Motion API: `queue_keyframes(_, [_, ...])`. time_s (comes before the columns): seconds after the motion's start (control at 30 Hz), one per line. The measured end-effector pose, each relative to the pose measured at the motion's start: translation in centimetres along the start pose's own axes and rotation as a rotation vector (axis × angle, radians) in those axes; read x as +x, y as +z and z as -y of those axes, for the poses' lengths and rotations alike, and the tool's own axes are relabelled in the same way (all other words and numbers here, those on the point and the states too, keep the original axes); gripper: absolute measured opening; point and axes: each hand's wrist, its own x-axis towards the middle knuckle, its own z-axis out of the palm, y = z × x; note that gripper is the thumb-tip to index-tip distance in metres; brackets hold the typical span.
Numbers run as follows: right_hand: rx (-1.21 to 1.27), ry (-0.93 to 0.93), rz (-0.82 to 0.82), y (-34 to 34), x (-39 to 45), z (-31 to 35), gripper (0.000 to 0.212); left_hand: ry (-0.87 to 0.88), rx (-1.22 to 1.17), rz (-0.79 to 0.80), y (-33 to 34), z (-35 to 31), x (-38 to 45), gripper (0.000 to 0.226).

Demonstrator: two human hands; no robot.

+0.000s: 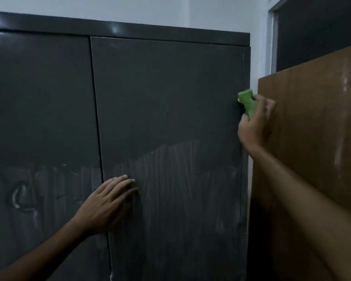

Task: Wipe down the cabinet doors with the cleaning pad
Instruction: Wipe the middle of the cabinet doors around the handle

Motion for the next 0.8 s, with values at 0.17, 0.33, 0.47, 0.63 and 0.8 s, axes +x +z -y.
queue_keyframes(0.17, [-0.114, -0.154, 0.06, 3.4, 3.0, 0.8, 0.05, 0.076, 0.064, 0.041, 1.3, 1.6, -1.3, 0.063])
queue_keyframes(0.33, [-0.144, -0.704, 0.255, 2.0, -6.3, -5.5, 0.034, 0.083, 0.1, 0.018, 2.5, 1.8, -1.5, 0.069])
queue_keyframes(0.47, [-0.257, -0.927, 0.285, 0.1, -3.9, -8.2, 0.031, 0.092, 0.115, 0.018, 2.7, 2.1, -1.6, 0.065])
queue_keyframes(0.63, [-0.183, -0.371, -0.017, 4.4, 3.2, -0.6, 0.029, 0.082, 0.139, 0.032, 2.6, 2.1, -1.6, 0.069])
queue_keyframes(0.8, [-0.097, -1.008, 0.273, 4.1, -9.0, -2.3, 0.035, 0.079, 0.125, 0.017, 2.3, 2.0, -1.4, 0.07])
